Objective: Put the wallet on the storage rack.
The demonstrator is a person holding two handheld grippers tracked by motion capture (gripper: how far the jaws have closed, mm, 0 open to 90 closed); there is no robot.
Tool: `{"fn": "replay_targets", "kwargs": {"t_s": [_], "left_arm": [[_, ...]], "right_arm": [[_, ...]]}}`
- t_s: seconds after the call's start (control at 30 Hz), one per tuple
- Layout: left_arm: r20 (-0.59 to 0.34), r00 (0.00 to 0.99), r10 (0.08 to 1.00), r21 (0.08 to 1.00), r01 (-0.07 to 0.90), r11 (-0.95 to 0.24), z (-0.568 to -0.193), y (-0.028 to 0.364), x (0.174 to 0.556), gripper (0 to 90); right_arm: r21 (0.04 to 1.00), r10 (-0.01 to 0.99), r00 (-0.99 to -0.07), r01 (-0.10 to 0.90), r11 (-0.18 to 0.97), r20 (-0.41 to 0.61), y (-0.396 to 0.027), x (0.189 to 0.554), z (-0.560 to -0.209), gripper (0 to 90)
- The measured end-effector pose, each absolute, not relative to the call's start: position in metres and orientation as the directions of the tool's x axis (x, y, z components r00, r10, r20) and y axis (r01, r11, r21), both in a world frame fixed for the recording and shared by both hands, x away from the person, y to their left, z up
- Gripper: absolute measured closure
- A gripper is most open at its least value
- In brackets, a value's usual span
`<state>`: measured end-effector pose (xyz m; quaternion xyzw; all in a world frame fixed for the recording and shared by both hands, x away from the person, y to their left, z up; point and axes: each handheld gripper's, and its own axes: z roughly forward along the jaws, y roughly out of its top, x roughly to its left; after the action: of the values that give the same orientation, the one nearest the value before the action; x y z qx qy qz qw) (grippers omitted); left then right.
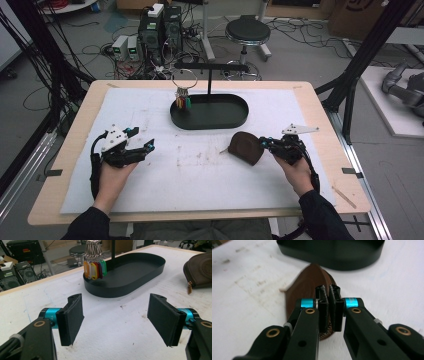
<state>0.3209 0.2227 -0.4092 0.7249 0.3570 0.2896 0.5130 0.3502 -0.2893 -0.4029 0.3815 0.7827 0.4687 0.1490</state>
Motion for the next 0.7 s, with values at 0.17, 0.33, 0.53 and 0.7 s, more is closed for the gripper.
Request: {"fn": "replay_targets", "kwargs": {"t_s": [0.17, 0.33, 0.53, 0.7], "left_arm": [[0.051, 0.582, 0.812, 0.951, 0.219, -0.217, -0.409, 0.222, 0.321, 28.8], [0.052, 0.588, 0.807, 0.95, 0.22, -0.221, -0.41, 0.221, 0.321, 28.8], [0.05, 0.593, 0.804, 0.95, 0.221, -0.222, -0.411, 0.219, 0.322, 28.8], [0.05, 0.597, 0.8, 0.949, 0.223, -0.225, -0.411, 0.217, 0.323, 28.8]], "right_arm": [[0.873, 0.702, -0.711, 0.359, 0.331, 0.026, -0.282, 0.341, -0.394, 88.0], [0.877, 0.636, -0.772, 0.299, 0.377, -0.01, -0.278, 0.334, -0.392, 87.9], [0.871, 0.584, -0.812, 0.28, 0.403, -0.009, -0.28, 0.33, -0.394, 86.9], [0.862, 0.543, -0.84, 0.284, 0.42, 0.012, -0.282, 0.329, -0.395, 85.2]]}}
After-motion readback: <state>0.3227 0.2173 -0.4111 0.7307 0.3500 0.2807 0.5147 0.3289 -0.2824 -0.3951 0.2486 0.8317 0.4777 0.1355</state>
